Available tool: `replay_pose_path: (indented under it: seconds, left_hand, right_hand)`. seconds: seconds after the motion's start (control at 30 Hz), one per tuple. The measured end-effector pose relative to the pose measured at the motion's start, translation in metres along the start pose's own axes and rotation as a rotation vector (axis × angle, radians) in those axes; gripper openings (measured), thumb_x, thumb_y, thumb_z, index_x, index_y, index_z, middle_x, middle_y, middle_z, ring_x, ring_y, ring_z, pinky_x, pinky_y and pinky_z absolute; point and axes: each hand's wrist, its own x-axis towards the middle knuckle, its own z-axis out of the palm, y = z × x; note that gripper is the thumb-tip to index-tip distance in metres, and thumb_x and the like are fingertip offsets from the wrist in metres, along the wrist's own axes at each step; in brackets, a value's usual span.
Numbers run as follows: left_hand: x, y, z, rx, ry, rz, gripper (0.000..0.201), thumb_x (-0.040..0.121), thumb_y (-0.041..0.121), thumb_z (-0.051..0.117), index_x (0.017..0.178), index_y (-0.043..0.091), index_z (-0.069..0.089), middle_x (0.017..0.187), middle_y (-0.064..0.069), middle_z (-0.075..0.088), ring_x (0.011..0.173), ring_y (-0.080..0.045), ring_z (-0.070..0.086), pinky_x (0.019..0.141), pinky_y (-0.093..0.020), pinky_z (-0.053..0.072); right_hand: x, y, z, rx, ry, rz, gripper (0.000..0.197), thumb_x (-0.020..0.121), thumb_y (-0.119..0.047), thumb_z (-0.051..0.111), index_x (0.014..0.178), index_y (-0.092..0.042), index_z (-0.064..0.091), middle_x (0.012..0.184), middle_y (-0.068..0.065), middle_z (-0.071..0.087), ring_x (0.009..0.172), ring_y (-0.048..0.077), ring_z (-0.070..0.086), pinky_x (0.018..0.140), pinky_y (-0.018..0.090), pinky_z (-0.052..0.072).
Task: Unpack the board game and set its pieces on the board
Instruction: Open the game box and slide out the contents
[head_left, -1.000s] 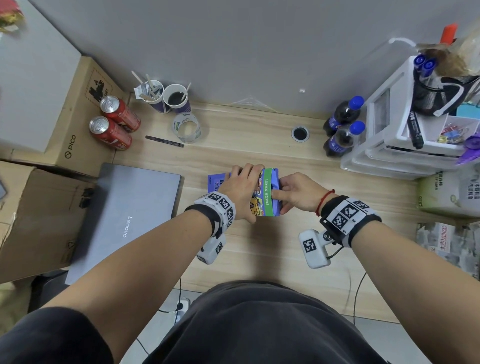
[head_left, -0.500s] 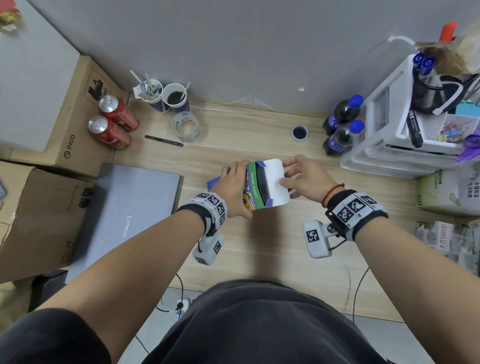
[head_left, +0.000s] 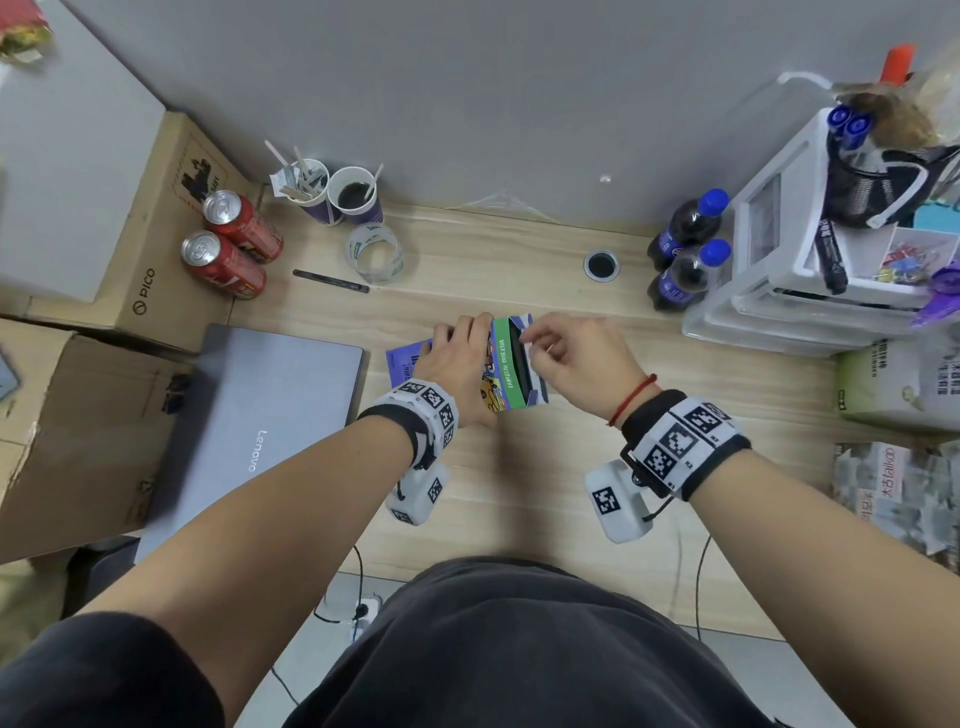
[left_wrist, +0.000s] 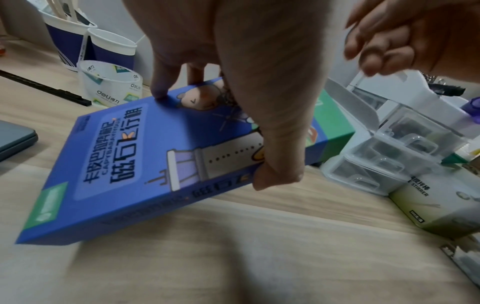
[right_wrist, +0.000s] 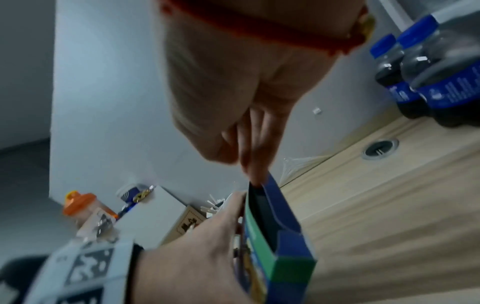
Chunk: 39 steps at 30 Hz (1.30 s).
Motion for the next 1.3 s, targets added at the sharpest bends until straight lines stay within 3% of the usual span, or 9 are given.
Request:
replay_pose_path:
  seconds: [0.07, 0.17, 0.33, 0.47, 0.57, 0.67, 0.87, 0.97, 1.3]
  left_hand:
    - [0.0, 0.001, 0.0, 0.019, 0.007, 0.004, 0.125, 0.041, 0.051, 0.081, 0.143, 0.016, 0.019, 0.125, 0.0, 0.04, 0.111, -0.027, 0.041, 0.093, -0.047, 0.044]
    - [0.0, 0.0, 0.001, 0.05, 0.012, 0.013, 0.125, 0.038, 0.052, 0.081, 0.142, 0.019, 0.019, 0.124, 0.0, 0.041, 0.111, -0.027, 0.041, 0.098, -0.05, 0.039]
    - [0.0, 0.001, 0.0, 0.086, 0.031, 0.047, 0.123, 0.034, 0.054, 0.077, 0.139, 0.021, 0.022, 0.118, 0.0, 0.042, 0.107, -0.027, 0.044, 0.098, -0.049, 0.038]
    - [0.0, 0.009, 0.0, 0.181, 0.026, 0.097, 0.127, 0.034, 0.055, 0.078, 0.142, 0.021, 0.02, 0.118, -0.002, 0.042, 0.111, -0.027, 0.044, 0.107, -0.052, 0.027]
    - [0.001, 0.011, -0.008, 0.241, 0.023, 0.107, 0.13, 0.035, 0.056, 0.079, 0.144, 0.021, 0.018, 0.121, -0.004, 0.042, 0.113, -0.027, 0.044, 0.109, -0.054, 0.024]
    - [0.004, 0.012, -0.019, 0.343, 0.027, 0.132, 0.135, 0.033, 0.059, 0.08, 0.146, 0.02, 0.016, 0.122, -0.005, 0.043, 0.109, -0.027, 0.044, 0.101, -0.049, 0.032]
    - [0.006, 0.022, -0.029, 0.373, -0.062, 0.13, 0.136, 0.035, 0.059, 0.081, 0.146, 0.021, 0.014, 0.121, -0.006, 0.043, 0.108, -0.028, 0.044, 0.096, -0.048, 0.037]
    - [0.005, 0.023, -0.027, 0.34, -0.088, 0.112, 0.134, 0.036, 0.059, 0.081, 0.146, 0.022, 0.014, 0.119, -0.006, 0.043, 0.107, -0.028, 0.045, 0.095, -0.048, 0.038]
    - [0.006, 0.03, -0.024, 0.398, -0.088, 0.143, 0.139, 0.035, 0.059, 0.082, 0.149, 0.024, 0.01, 0.121, -0.007, 0.042, 0.107, -0.028, 0.044, 0.095, -0.046, 0.037]
  right_hand:
    - [0.001, 0.003, 0.004, -0.001, -0.134, 0.076, 0.021, 0.083, -0.015, 0.059, 0.098, -0.02, 0.071, 0.073, -0.009, 0.068, 0.068, 0.006, 0.063, 0.076, 0.012, 0.048]
    - [0.002, 0.015, 0.006, -0.216, -0.158, 0.087, 0.021, 0.086, -0.021, 0.059, 0.103, -0.018, 0.072, 0.086, 0.001, 0.07, 0.084, 0.022, 0.064, 0.081, 0.029, 0.05]
    - [0.002, 0.027, 0.011, -0.448, -0.167, 0.185, 0.019, 0.084, -0.029, 0.065, 0.1, -0.021, 0.072, 0.103, 0.005, 0.067, 0.096, 0.028, 0.061, 0.08, 0.033, 0.048]
    - [0.009, 0.029, 0.015, -0.172, -0.264, 0.39, 0.014, 0.08, -0.023, 0.063, 0.077, -0.018, 0.076, 0.081, 0.006, 0.072, 0.083, 0.024, 0.064, 0.075, 0.026, 0.05]
    - [0.009, 0.04, 0.018, 0.166, -0.27, 0.447, 0.009, 0.078, -0.026, 0.068, 0.07, -0.024, 0.071, 0.082, 0.006, 0.074, 0.086, 0.025, 0.069, 0.086, 0.04, 0.055]
    - [0.003, 0.05, 0.023, 0.379, -0.213, 0.433, 0.005, 0.079, -0.021, 0.071, 0.082, -0.025, 0.069, 0.085, 0.005, 0.074, 0.086, 0.023, 0.071, 0.09, 0.047, 0.055]
    - [-0.001, 0.042, 0.026, 0.464, 0.0, 0.306, 0.03, 0.081, -0.006, 0.07, 0.106, -0.021, 0.063, 0.085, -0.004, 0.066, 0.075, 0.018, 0.063, 0.082, 0.041, 0.057]
    - [0.001, 0.045, 0.026, 0.475, -0.014, 0.333, 0.047, 0.081, -0.008, 0.071, 0.124, -0.025, 0.058, 0.092, -0.006, 0.066, 0.083, 0.022, 0.067, 0.083, 0.039, 0.056]
    - [0.005, 0.045, 0.02, 0.588, -0.274, 0.521, 0.02, 0.089, 0.001, 0.059, 0.107, 0.01, 0.061, 0.087, 0.021, 0.063, 0.08, 0.028, 0.06, 0.085, 0.047, 0.054]
